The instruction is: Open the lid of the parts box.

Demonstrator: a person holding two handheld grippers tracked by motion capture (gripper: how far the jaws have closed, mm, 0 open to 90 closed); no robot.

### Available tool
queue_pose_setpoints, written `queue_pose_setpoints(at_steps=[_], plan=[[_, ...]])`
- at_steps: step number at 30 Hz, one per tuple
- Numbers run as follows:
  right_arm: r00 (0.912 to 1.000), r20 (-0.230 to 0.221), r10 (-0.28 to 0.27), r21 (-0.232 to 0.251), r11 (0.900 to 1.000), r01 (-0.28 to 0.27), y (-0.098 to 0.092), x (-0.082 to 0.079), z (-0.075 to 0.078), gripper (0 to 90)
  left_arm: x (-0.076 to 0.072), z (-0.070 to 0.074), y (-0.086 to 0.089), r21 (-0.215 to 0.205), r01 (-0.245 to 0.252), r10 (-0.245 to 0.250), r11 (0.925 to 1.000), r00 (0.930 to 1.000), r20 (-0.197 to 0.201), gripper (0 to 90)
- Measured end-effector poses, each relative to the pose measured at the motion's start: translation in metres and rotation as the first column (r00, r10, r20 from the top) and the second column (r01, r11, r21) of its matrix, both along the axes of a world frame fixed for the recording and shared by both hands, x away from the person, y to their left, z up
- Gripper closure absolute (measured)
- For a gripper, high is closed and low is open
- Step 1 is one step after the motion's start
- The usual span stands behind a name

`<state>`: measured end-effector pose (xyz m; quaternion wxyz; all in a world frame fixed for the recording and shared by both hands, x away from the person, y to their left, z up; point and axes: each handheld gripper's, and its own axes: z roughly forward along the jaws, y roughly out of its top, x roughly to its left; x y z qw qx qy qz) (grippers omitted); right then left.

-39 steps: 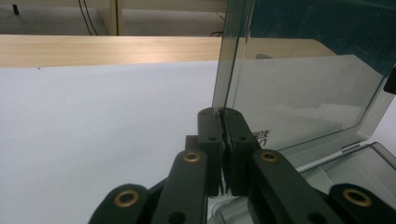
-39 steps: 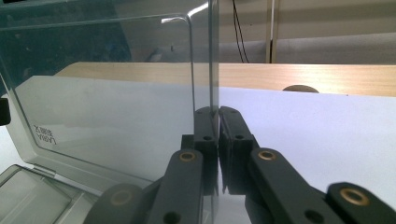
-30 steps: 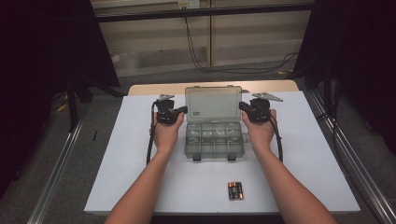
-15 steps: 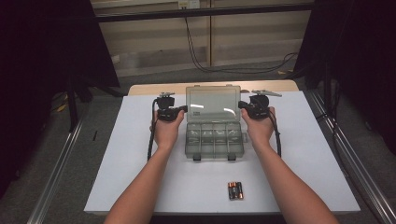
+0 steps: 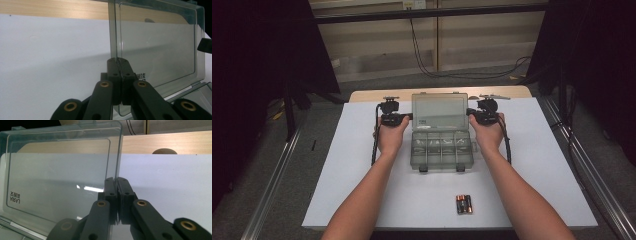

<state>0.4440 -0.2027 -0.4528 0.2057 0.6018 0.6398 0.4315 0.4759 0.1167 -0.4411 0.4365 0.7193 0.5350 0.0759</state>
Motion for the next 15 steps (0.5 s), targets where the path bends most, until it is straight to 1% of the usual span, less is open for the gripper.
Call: queue_pose_setpoints(at_steps=[1, 2, 4, 5, 6, 8, 9, 11, 12, 13, 14, 15], plan=[[1.0000, 0.000, 0.006, 0.000, 1.000, -0.006, -0.0006, 0.0008, -0.0008, 88.1, 0.0010, -0.0007, 0.0009, 0.002, 0.005, -0.005, 1.0000, 1.0000, -0.005, 89.7], [1.0000, -0.005, 0.002, 0.004, 1.000, -0.002, -0.0005, 0.0013, -0.0014, 88.1, 0.0014, -0.0016, 0.0012, -0.006, 0.005, -0.005, 1.0000, 0.9999, -0.015, 89.8], [1.0000, -0.009, 0.002, 0.004, 1.000, -0.002, -0.0003, 0.0027, -0.0031, 88.1, 0.0029, -0.0040, 0.0017, -0.014, -0.005, 0.005, 0.9999, 0.9998, -0.018, 89.8], [0.9999, -0.011, 0.000, 0.000, 1.000, 0.000, -0.0003, 0.0032, -0.0039, 88.1, 0.0036, -0.0047, 0.0019, -0.023, -0.008, 0.007, 0.9997, 0.9996, -0.027, 89.8], [0.9999, -0.016, -0.003, 0.003, 1.000, 0.003, 0.0003, 0.0039, -0.0048, 88.1, 0.0038, -0.0052, 0.0024, -0.018, 0.001, -0.002, 0.9998, 0.9995, -0.031, 89.8], [0.9999, -0.017, -0.001, 0.000, 1.000, 0.001, 0.0002, 0.0049, -0.0066, 88.1, 0.0050, -0.0063, 0.0028, -0.020, -0.005, 0.005, 0.9998, 0.9994, -0.034, 89.8], [0.9998, -0.018, -0.005, -0.001, 1.000, 0.005, 0.0003, 0.0051, -0.0071, 88.1, 0.0051, -0.0070, 0.0023, -0.032, -0.011, 0.010, 0.9994, 0.9992, -0.039, 89.8], [0.9997, -0.023, -0.006, 0.002, 1.000, 0.006, 0.0007, 0.0057, -0.0082, 88.1, 0.0061, -0.0076, 0.0027, -0.025, -0.012, 0.011, 0.9996, 0.9989, -0.046, 89.8], [0.9997, -0.022, -0.003, -0.001, 1.000, 0.003, 0.0006, 0.0059, -0.0087, 88.1, 0.0070, -0.0080, 0.0035, -0.041, -0.007, 0.005, 0.9991, 0.9986, -0.053, 89.8], [0.9997, -0.024, -0.005, 0.001, 1.000, 0.005, 0.0006, 0.0061, -0.0092, 88.1, 0.0072, -0.0084, 0.0028, -0.049, -0.020, 0.017, 0.9986, 0.9982, -0.057, 89.8], [0.9997, -0.023, -0.004, -0.003, 1.000, 0.004, 0.0005, 0.0064, -0.0097, 88.1, 0.0081, -0.0085, 0.0041, -0.049, -0.009, 0.006, 0.9987, 0.9984, -0.057, 89.8], [0.9998, -0.019, -0.005, -0.007, 1.000, 0.005, 0.0003, 0.0069, -0.0105, 88.1, 0.0085, -0.0085, 0.0037, -0.049, -0.013, 0.011, 0.9987, 0.9981, -0.060, 89.9]])
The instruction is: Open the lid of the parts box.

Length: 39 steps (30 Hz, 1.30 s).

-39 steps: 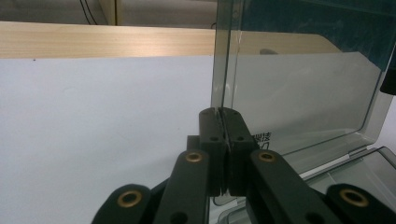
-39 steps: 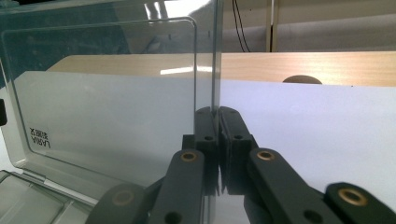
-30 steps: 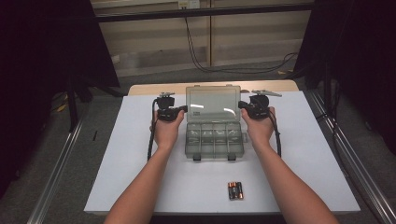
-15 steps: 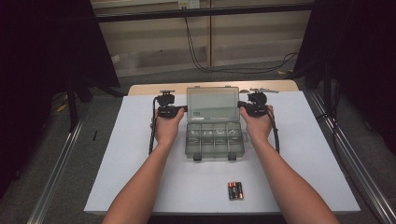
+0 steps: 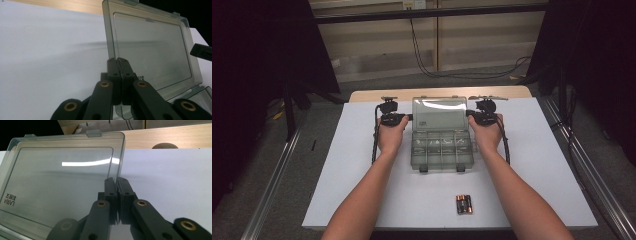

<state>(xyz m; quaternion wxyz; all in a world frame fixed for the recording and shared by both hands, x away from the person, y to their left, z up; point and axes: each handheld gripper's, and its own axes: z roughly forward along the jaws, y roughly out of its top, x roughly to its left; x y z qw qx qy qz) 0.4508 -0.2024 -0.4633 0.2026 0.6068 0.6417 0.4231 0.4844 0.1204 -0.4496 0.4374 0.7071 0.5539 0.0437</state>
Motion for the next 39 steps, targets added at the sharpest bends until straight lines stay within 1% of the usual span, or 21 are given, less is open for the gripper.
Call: queue_pose_setpoints(at_steps=[7, 9, 10, 11, 12, 13, 14, 15, 16, 19, 20, 23, 26, 27, 28, 31, 34, 35, 36, 38, 39], plan=[[0.9999, -0.016, -0.005, 0.010, 1.000, 0.005, 0.000, 0.002, -0.004, 88.0, 0.003, -0.003, 0.000, -0.002, -0.001, 0.001, 1.0000, 0.9998, -0.021, 89.9], [0.9998, -0.020, 0.000, 0.015, 1.000, 0.001, 0.000, 0.003, -0.005, 90.0, 0.004, -0.004, 0.001, -0.076, 0.022, -0.025, 0.9969, 0.9988, -0.042, 90.0], [0.9996, -0.019, 0.023, 0.048, 0.999, -0.022, -0.001, 0.004, -0.006, 90.0, 0.004, -0.004, -0.002, -0.079, 0.026, -0.030, 0.9966, 0.9985, -0.047, 90.0], [0.9986, -0.024, 0.047, 0.073, 0.996, -0.045, 0.000, 0.005, -0.006, 90.0, 0.003, -0.003, -0.007, -0.062, 0.035, -0.037, 0.9975, 0.9987, -0.034, 90.0], [0.9983, -0.031, 0.048, 0.051, 0.998, -0.047, 0.003, 0.006, -0.006, 90.0, 0.002, -0.002, -0.012, -0.038, 0.046, -0.047, 0.9982, 0.9985, -0.028, 90.0], [0.9989, -0.027, 0.037, 0.004, 0.999, -0.037, 0.007, 0.005, -0.004, 90.0, 0.002, -0.002, -0.014, -0.043, 0.042, -0.044, 0.9982, 0.9986, -0.031, 90.0], [0.9990, -0.021, 0.038, -0.008, 0.999, -0.038, 0.008, 0.005, -0.004, 90.0, 0.002, -0.002, -0.016, -0.057, 0.047, -0.048, 0.9973, 0.9983, -0.031, 90.0], [0.9990, -0.023, 0.038, -0.013, 0.999, -0.038, 0.010, 0.005, -0.003, 90.0, 0.002, -0.002, -0.017, -0.045, 0.052, -0.053, 0.9976, 0.9983, -0.024, 90.0], [0.9990, -0.018, 0.041, -0.011, 0.999, -0.042, 0.009, 0.005, -0.002, 90.0, 0.001, -0.002, -0.019, -0.055, 0.045, -0.047, 0.9975, 0.9986, -0.024, 90.0], [0.9996, -0.013, 0.026, -0.017, 1.000, -0.027, 0.004, 0.003, -0.002, 90.0, 0.000, -0.002, -0.019, -0.017, 0.059, -0.059, 0.9981, 0.9983, 0.000, 90.0], [0.9998, -0.008, 0.020, -0.020, 1.000, -0.021, 0.001, 0.003, -0.002, 90.0, -0.001, -0.002, -0.019, -0.021, 0.050, -0.050, 0.9985, 0.9987, 0.005, 90.0], [0.9998, -0.001, 0.019, -0.018, 1.000, -0.019, -0.005, 0.001, -0.003, 79.9, -0.003, 0.000, -0.018, 0.002, 0.067, -0.067, 0.9977, 0.9975, 0.021, 89.5], [0.9992, 0.018, 0.036, -0.024, 0.999, -0.036, -0.008, -0.002, -0.003, 62.1, -0.005, 0.002, -0.019, -0.005, 0.090, -0.090, 0.9959, 0.9952, 0.037, 77.5], [0.9986, 0.029, 0.045, -0.031, 0.999, -0.044, -0.009, -0.004, -0.003, 55.5, -0.007, 0.004, -0.018, 0.017, 0.099, -0.099, 0.9950, 0.9937, 0.052, 72.3], [0.9978, 0.033, 0.058, -0.035, 0.998, -0.057, -0.009, -0.005, -0.002, 49.6, -0.008, 0.005, -0.019, 0.008, 0.093, -0.093, 0.9956, 0.9939, 0.058, 67.2], [0.9943, 0.059, 0.088, -0.027, 0.996, -0.087, -0.010, -0.009, 0.001, 29.0, -0.011, 0.008, -0.018, 0.003, 0.126, -0.126, 0.9920, 0.9912, 0.039, 48.3], [0.9910, 0.070, 0.114, -0.029, 0.993, -0.112, -0.010, -0.015, 0.006, 4.6, -0.015, 0.010, -0.019, 0.021, 0.154, -0.155, 0.9878, 0.9867, 0.048, 30.9], [0.9897, 0.076, 0.121, -0.031, 0.992, -0.119, -0.010, -0.018, 0.009, 0.0, -0.016, 0.011, -0.020, 0.014, 0.161, -0.162, 0.9868, 0.9859, 0.043, 24.1], [0.9874, 0.086, 0.132, -0.040, 0.991, -0.129, -0.010, -0.021, 0.009, 0.0, -0.018, 0.011, -0.020, 0.013, 0.177, -0.177, 0.9842, 0.9837, 0.031, 19.3], [0.9846, 0.106, 0.139, -0.059, 0.989, -0.133, -0.012, -0.028, 0.013, 0.0, -0.020, 0.012, -0.020, 0.039, 0.201, -0.202, 0.9787, 0.9793, 0.014, 7.4], [0.9847, 0.108, 0.137, -0.066, 0.989, -0.131, -0.013, -0.030, 0.013, 0.0, -0.022, 0.012, -0.020, 0.047, 0.220, -0.221, 0.9744, 0.9750, 0.021, 3.4]])
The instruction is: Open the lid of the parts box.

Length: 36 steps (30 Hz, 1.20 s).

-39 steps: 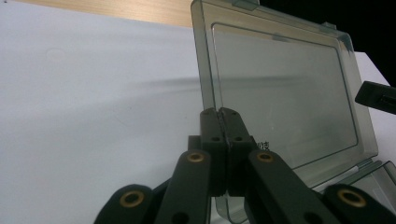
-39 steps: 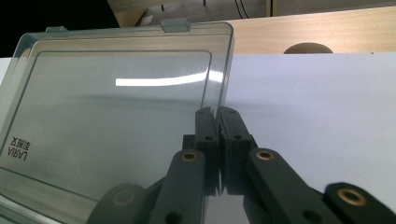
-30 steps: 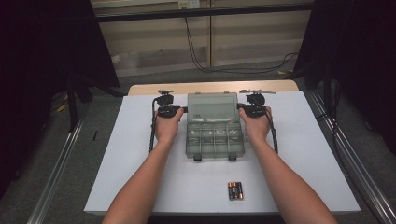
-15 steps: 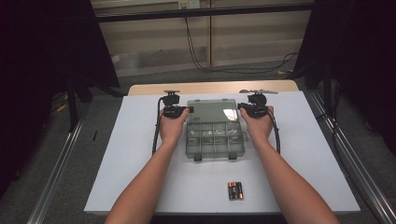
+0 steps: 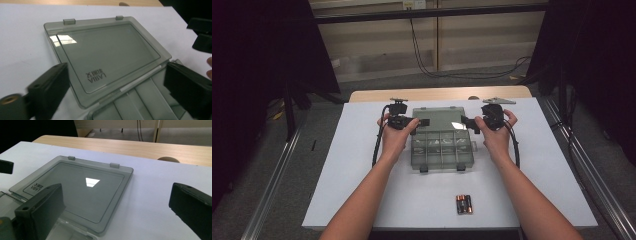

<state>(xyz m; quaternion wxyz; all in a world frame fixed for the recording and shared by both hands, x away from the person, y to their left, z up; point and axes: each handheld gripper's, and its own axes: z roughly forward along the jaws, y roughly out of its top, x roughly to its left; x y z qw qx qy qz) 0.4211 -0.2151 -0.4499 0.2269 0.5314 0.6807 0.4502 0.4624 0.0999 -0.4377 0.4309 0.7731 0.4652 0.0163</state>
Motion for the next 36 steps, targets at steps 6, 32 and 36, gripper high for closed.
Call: queue_pose_setpoints(at_steps=[6, 32, 36], plan=[[0.9998, 0.021, 0.006, -0.014, 1.000, -0.006, -0.008, -0.015, 0.005, 0.0, -0.008, 0.004, 0.002, -0.009, 0.011, -0.011, 0.9999, 0.9999, 0.009, 0.0], [0.9940, 0.108, 0.014, 0.000, 1.000, -0.014, -0.049, -0.090, 0.008, 0.0, -0.049, 0.019, -0.013, 0.038, 0.131, -0.133, 0.9907, 0.9896, 0.055, 1.8], [0.9924, 0.122, 0.010, -0.001, 1.000, -0.010, -0.054, -0.101, 0.011, 0.0, -0.057, 0.021, -0.015, 0.034, 0.136, -0.138, 0.9902, 0.9885, 0.063, 2.4]])
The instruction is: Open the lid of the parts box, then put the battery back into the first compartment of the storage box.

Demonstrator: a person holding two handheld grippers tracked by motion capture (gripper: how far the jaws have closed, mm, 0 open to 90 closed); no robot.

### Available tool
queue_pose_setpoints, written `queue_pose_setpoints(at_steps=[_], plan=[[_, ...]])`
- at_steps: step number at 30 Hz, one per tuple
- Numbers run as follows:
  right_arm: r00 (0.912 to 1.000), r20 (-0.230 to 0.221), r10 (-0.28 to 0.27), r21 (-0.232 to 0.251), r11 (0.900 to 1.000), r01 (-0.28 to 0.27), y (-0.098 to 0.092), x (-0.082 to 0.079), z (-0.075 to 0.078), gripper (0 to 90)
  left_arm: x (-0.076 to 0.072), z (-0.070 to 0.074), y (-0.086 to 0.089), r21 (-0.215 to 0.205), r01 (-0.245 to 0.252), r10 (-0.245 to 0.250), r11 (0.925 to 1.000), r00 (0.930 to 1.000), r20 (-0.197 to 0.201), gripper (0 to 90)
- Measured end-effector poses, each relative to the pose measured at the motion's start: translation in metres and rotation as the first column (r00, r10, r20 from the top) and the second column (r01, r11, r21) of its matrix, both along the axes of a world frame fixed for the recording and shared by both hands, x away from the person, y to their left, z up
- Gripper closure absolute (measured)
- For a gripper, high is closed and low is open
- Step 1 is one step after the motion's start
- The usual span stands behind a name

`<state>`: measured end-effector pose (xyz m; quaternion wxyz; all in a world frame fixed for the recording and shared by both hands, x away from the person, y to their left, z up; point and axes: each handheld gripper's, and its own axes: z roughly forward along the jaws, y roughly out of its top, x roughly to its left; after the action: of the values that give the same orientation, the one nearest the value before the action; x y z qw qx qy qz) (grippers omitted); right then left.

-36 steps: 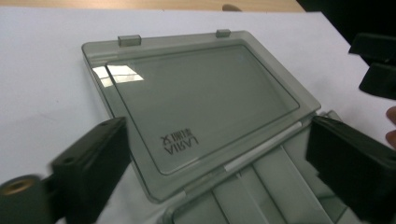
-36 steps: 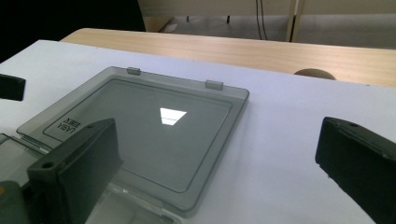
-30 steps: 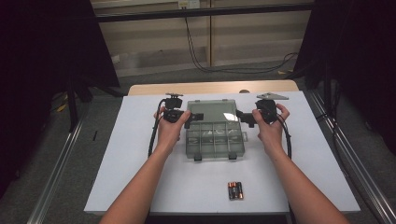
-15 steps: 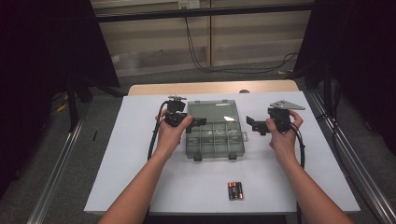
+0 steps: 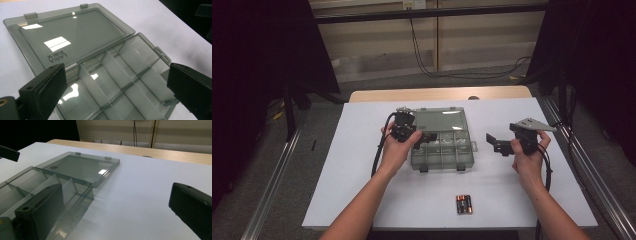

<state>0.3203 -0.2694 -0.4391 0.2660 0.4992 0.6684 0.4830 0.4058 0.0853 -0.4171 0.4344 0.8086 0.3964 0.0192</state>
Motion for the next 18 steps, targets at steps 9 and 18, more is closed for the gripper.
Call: queue_pose_setpoints(at_steps=[9, 18], plan=[[0.9999, 0.017, 0.000, -0.001, 1.000, 0.000, -0.013, -0.030, -0.003, 0.0, -0.012, 0.004, -0.002, -0.003, 0.035, -0.035, 0.9994, 0.9994, -0.005, 2.6], [0.9989, 0.039, -0.026, 0.007, 1.000, 0.026, -0.031, -0.052, -0.003, 0.0, -0.023, 0.007, -0.003, -0.003, 0.043, -0.043, 0.9991, 0.9991, -0.001, 3.1]])
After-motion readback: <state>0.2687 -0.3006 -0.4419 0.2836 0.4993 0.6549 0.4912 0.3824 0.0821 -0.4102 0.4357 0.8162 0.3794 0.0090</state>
